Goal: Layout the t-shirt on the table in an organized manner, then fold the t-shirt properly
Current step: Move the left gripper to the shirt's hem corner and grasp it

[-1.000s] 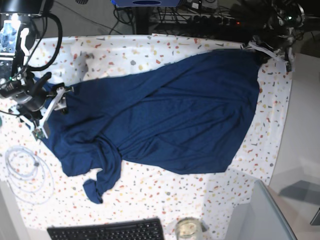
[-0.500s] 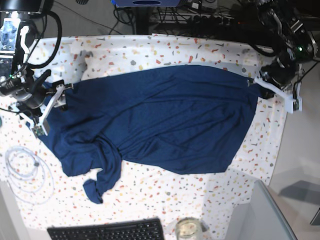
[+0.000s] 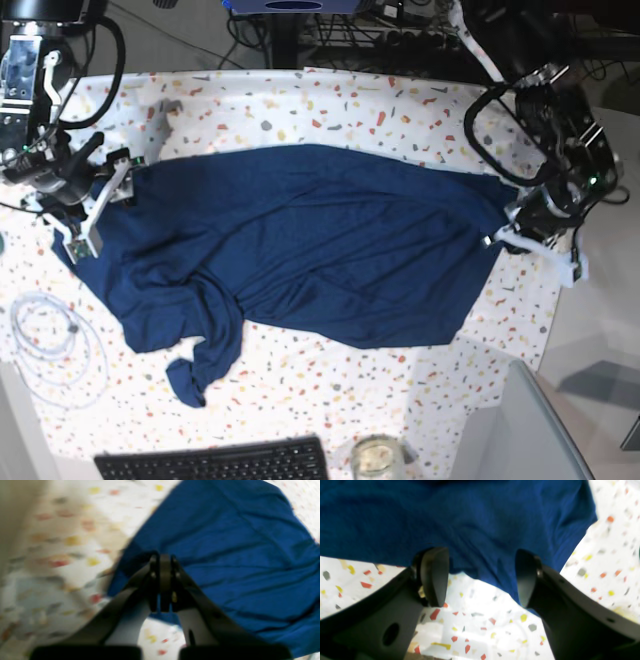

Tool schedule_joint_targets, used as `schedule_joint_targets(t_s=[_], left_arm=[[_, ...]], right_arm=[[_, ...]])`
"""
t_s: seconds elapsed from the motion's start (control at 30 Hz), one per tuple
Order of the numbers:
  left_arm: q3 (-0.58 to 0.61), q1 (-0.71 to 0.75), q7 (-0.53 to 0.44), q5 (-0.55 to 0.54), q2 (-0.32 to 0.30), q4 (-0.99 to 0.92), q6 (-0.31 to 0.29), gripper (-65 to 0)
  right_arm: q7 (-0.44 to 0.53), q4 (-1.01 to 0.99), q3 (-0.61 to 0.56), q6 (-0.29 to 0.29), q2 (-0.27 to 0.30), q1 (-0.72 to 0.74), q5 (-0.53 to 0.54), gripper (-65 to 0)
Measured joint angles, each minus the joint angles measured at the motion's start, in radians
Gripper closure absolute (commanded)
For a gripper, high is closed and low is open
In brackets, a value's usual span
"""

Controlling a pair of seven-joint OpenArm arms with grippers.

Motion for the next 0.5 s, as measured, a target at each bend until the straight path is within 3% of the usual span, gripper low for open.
schedule_joint_targets(t_s=[0.23,0.5], left_arm=[[0.015,-0.056,0.000,-0.003,0.014,0.005,0.000,0.0],[0.014,0.029,0.012,0.002,0.018,0.086,0.001,0.0]], right_arm=[[0.003,-0.006,0.000,0.000,0.000,-0.005,0.001,-39.0],[0.001,-0.006,0.068,0.000,0.003,-0.005,-0.003,-39.0]])
